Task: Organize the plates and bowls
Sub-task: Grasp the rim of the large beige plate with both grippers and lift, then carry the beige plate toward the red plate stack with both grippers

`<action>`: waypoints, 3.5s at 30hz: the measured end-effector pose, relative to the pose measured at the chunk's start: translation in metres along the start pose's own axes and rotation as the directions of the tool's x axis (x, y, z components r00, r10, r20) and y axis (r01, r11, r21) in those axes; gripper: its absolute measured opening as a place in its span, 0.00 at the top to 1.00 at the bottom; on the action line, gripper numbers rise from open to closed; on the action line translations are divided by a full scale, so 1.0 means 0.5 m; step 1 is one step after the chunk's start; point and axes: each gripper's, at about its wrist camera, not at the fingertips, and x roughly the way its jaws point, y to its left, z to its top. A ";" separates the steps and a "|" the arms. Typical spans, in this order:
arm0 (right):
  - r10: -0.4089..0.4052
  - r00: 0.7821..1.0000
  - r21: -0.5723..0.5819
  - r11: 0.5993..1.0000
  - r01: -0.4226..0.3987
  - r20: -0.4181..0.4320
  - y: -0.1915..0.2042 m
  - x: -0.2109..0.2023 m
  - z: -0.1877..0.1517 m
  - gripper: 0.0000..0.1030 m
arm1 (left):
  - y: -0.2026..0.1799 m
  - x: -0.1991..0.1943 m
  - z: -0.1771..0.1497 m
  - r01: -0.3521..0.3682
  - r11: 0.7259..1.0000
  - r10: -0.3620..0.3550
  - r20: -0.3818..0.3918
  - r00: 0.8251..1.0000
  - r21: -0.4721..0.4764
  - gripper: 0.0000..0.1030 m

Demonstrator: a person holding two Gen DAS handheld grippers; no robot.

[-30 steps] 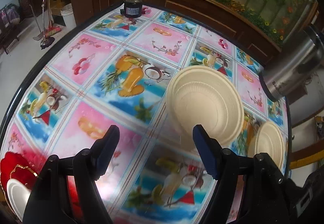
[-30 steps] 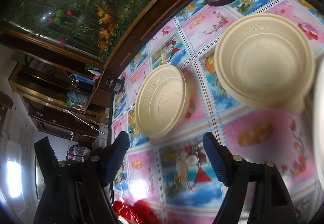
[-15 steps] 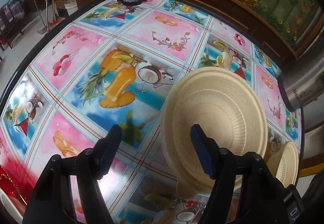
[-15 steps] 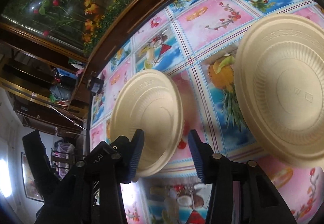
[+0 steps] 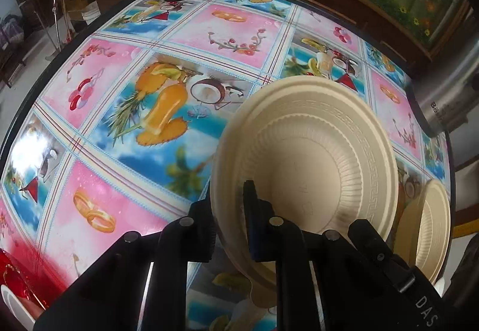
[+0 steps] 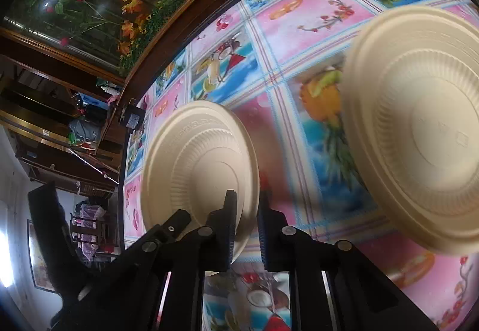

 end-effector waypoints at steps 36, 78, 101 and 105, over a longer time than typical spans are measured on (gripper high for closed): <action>-0.025 0.990 -0.045 0.998 0.031 0.136 -0.097 -0.307 -0.339 0.87 | 0.061 -0.207 -0.351 0.144 0.975 -0.156 0.059 0.986 0.170 0.86; -0.001 0.987 -0.181 0.983 0.031 0.163 -0.039 -0.336 -0.468 0.87 | 0.192 -0.284 -0.435 0.190 0.966 -0.216 0.142 0.966 0.174 0.84; 0.041 0.990 -0.272 0.962 -0.003 0.134 0.029 -0.318 -0.501 0.87 | 0.264 -0.311 -0.428 0.162 0.980 -0.183 0.196 0.964 0.119 0.84; 0.050 0.990 -0.286 0.958 -0.010 0.133 0.040 -0.316 -0.503 0.88 | 0.276 -0.318 -0.426 0.155 0.982 -0.176 0.211 0.962 0.110 0.84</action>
